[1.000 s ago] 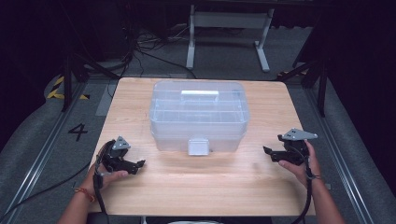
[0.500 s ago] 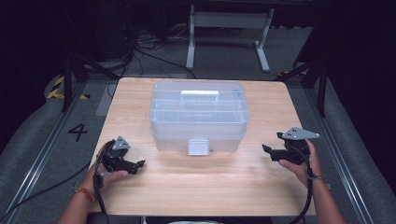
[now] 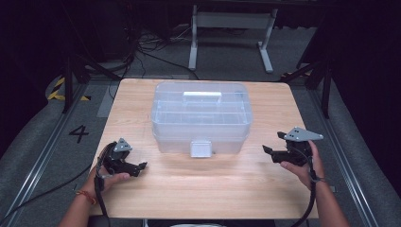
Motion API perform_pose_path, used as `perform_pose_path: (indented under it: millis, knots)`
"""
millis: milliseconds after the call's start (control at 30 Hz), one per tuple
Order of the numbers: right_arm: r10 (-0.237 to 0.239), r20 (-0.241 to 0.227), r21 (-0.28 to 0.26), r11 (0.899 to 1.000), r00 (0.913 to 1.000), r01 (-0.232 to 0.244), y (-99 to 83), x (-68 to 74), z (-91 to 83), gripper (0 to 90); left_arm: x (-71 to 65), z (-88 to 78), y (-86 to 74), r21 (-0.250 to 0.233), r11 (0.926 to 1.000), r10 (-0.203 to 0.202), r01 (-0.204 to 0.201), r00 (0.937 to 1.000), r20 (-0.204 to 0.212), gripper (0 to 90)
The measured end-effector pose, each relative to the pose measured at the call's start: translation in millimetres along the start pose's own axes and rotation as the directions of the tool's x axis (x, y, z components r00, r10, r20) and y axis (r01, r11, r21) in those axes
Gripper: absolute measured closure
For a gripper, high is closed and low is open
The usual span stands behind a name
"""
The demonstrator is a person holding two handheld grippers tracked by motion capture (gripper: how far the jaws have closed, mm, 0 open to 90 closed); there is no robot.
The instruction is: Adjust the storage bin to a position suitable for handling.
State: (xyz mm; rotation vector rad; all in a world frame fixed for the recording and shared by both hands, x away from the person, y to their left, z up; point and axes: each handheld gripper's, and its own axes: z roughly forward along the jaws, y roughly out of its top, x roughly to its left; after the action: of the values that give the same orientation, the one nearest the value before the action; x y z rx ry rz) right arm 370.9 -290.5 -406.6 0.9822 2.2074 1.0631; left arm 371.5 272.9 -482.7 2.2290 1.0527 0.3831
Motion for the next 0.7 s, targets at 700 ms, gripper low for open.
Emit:
perform_pose_path:
  millis: [700]
  knots:
    - [-0.021, -0.013, -0.085, 0.996, 0.9997, 0.020, 33.6, 2.1, -12.9, 23.7, 0.7, 0.0, 0.2, -0.002, 0.9999, 0.011, -0.011, 0.9999, -0.003, 0.3]
